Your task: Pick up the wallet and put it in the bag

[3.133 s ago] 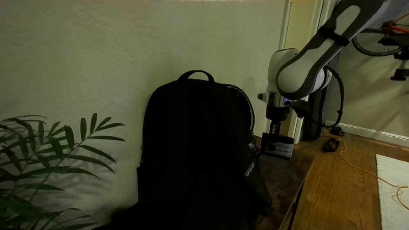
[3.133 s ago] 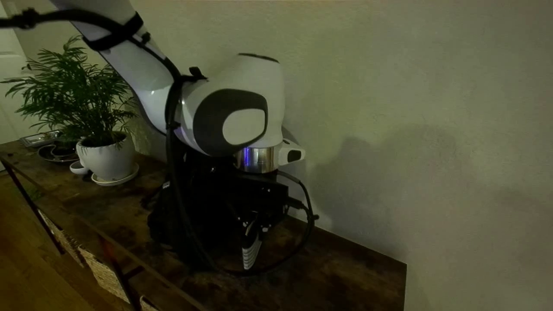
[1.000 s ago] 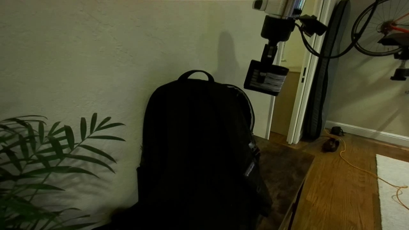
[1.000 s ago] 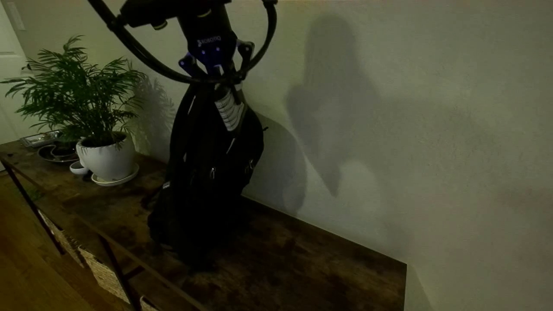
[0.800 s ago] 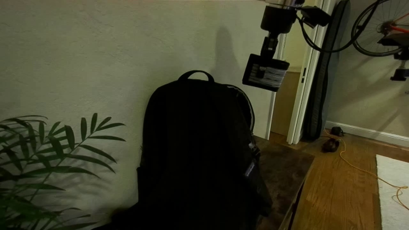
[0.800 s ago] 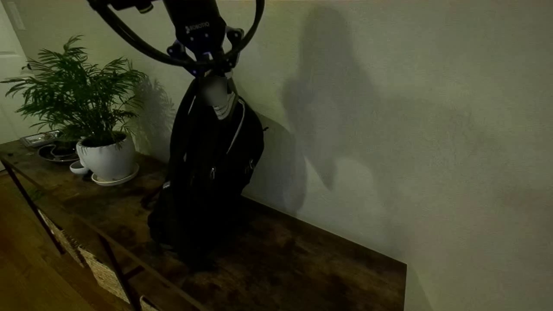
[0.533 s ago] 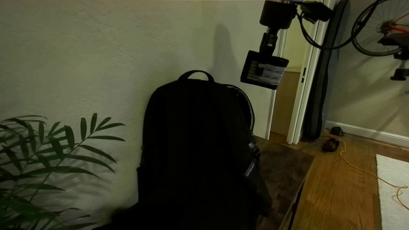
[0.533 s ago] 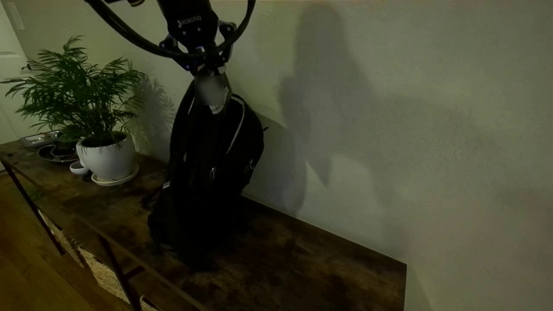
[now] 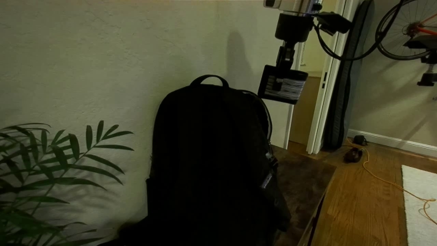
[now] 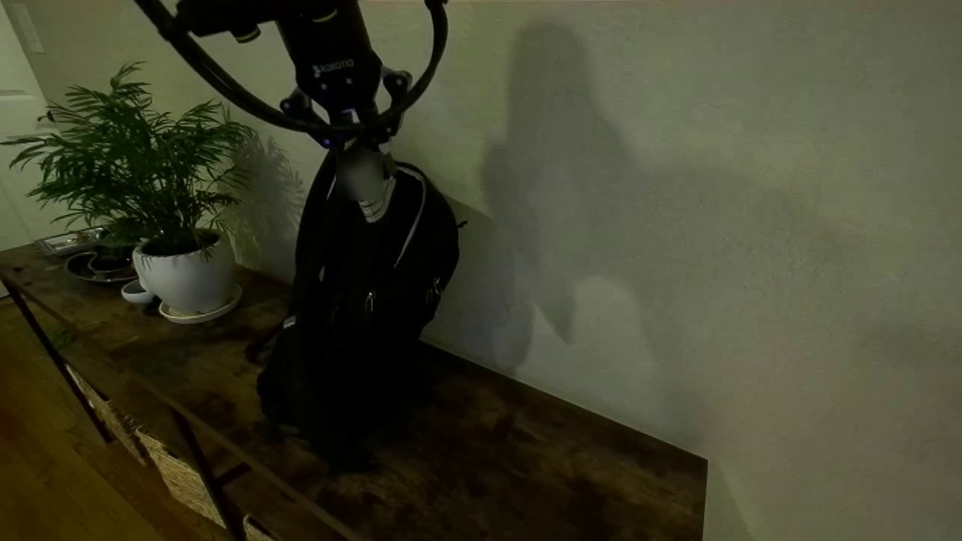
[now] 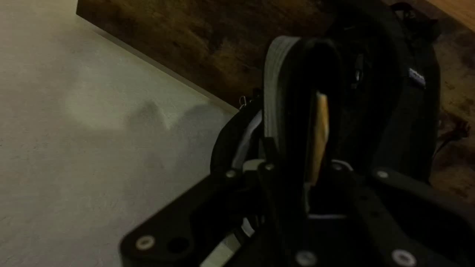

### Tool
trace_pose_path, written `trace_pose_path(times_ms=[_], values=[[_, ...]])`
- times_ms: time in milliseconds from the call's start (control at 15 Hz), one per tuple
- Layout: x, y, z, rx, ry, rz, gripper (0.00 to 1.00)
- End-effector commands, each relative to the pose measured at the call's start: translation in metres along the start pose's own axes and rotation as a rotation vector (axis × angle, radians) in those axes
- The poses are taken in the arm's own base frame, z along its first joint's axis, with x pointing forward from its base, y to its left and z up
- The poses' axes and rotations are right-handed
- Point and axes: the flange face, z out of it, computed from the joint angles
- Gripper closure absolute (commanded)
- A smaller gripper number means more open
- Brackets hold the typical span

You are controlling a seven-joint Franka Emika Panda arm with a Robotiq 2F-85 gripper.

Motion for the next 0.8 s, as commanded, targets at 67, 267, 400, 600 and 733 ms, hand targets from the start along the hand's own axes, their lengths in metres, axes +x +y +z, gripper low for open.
trace_pose_path(times_ms=[67,267,400,600,733], values=[[0.013,-0.001,0.016,0.012,-0.034,-0.015,0.95],[0.023,0.001,0.037,0.017,-0.048,-0.015,0.95],[0.031,0.003,0.052,0.025,-0.059,-0.018,0.95],[0.043,0.003,0.072,0.033,-0.069,-0.028,0.95],[0.052,0.002,0.082,0.042,-0.07,-0.035,0.95]])
